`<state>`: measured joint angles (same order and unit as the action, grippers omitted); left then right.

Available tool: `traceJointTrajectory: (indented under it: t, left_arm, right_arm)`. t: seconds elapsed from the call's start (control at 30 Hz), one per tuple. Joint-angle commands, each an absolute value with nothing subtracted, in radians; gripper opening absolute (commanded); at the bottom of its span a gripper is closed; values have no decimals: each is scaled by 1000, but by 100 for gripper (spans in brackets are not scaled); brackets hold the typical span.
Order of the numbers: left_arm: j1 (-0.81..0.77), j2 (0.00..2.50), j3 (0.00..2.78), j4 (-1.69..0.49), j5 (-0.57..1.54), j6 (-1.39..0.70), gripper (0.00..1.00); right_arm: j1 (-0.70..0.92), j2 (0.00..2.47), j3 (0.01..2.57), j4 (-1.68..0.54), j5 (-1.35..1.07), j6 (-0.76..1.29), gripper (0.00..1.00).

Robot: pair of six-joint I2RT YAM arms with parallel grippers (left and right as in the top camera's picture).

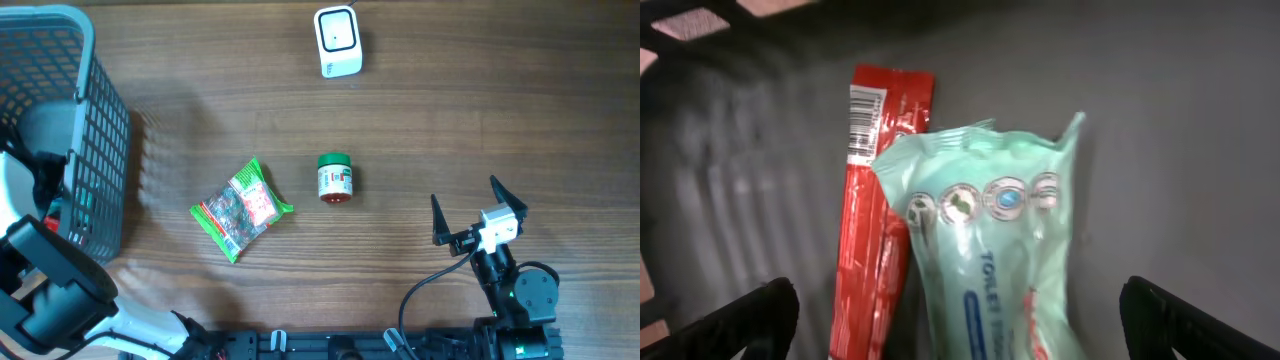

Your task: Scan the item barcode

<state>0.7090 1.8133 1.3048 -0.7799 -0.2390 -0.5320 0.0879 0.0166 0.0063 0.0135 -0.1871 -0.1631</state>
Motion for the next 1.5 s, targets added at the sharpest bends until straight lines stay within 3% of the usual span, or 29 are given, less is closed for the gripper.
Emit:
traceJointTrajectory:
  t: [0.0, 0.37, 0.4, 0.47, 0.5, 0.57, 0.77, 1.0, 1.1, 1.23, 1.37, 1.47]
  left_arm:
    - [730, 1852, 1255, -766, -251, -524, 100]
    - [739, 1913, 1136, -628, -160, -532, 100]
    - [739, 1913, 1114, -604, -155, -532, 86]
    - [739, 1913, 1088, -567, -116, -531, 34]
    - [739, 1912, 1089, -558, -95, -531, 17]
    - [739, 1901, 1103, -554, -46, -530, 4]
    - [737, 1695, 1309, -724, -41, -520, 4]
    - [654, 1216, 1441, -869, 148, -528, 4]
    - [496, 1075, 1440, -1042, 190, -527, 4]
    - [230, 1072, 1398, -1204, 189, -470, 4]
    - [7, 1116, 1233, -1246, 186, -426, 4]
    - [-120, 1201, 1031, -1191, 23, -426, 4]
  right_arm:
    - [84, 17, 5, 15, -204, -177, 100]
    - [84, 17, 5, 15, -204, -177, 100]
    - [84, 17, 5, 15, -204, -178, 100]
    - [84, 17, 5, 15, -204, -178, 100]
    - [84, 17, 5, 15, -204, -177, 100]
    - [84, 17, 5, 15, -204, -177, 100]
    - [84, 17, 5, 15, -204, -178, 100]
    - [84, 17, 5, 15, -204, -178, 100]
    - [84, 17, 5, 15, -204, -178, 100]
    - [84, 17, 5, 15, -204, -177, 100]
    - [84, 17, 5, 15, -204, -177, 100]
    - [84, 17, 5, 15, -204, -178, 100]
